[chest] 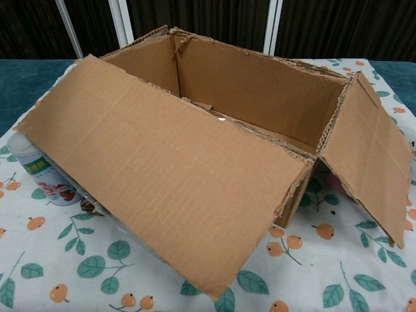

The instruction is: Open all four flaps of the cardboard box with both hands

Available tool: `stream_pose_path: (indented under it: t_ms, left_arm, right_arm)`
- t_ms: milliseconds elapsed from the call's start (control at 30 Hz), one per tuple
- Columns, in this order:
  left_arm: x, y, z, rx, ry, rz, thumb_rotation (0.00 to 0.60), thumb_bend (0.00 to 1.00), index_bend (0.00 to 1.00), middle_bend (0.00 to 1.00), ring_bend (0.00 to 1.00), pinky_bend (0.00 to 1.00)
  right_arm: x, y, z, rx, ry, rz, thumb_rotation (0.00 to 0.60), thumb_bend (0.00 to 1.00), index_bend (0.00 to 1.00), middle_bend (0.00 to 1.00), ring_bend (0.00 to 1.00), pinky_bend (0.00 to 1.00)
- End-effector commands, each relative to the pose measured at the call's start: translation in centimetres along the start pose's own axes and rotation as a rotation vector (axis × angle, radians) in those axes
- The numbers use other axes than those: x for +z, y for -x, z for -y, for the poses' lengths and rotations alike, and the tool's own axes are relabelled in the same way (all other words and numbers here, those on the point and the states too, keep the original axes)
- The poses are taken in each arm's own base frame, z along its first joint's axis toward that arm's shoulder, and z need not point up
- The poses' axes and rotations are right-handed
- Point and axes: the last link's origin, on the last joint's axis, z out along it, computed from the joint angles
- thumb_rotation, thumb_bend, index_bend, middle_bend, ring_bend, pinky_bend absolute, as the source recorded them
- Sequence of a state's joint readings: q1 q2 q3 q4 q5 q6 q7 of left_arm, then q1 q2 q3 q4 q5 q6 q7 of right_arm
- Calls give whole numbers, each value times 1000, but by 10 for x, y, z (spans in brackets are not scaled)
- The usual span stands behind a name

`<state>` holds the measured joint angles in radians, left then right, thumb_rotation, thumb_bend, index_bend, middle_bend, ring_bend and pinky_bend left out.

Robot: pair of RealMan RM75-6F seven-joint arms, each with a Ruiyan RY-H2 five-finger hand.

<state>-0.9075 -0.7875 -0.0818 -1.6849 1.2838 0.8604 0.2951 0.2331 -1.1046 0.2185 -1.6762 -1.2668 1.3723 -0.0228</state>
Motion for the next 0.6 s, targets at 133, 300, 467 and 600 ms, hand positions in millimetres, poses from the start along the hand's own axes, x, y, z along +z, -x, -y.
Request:
stream_pose_path:
  t_ms: [133,300,467,600]
  left_arm:
    - [-50,41,-2,-246,-214,-61,600,324,117,97,67,157]
    - [-86,68,-11,-382,-358,-69,600,213,29,4,4,94]
    - [-133,104,-23,-488,-490,-55,600,158,0,0,0,61]
    - [-163,123,-25,-524,-551,-79,600,147,0,0,0,52]
  right_arm:
    - [-1,2,0,-14,-6,5,600,506,0,0,40,225]
    - [-2,5,1,-34,-17,11,600,503,0,0,39,225]
    - [-6,6,1,-87,-40,10,600,438,0,0,39,225]
    - [-15,6,-1,-148,-69,5,600,252,0,0,16,224]
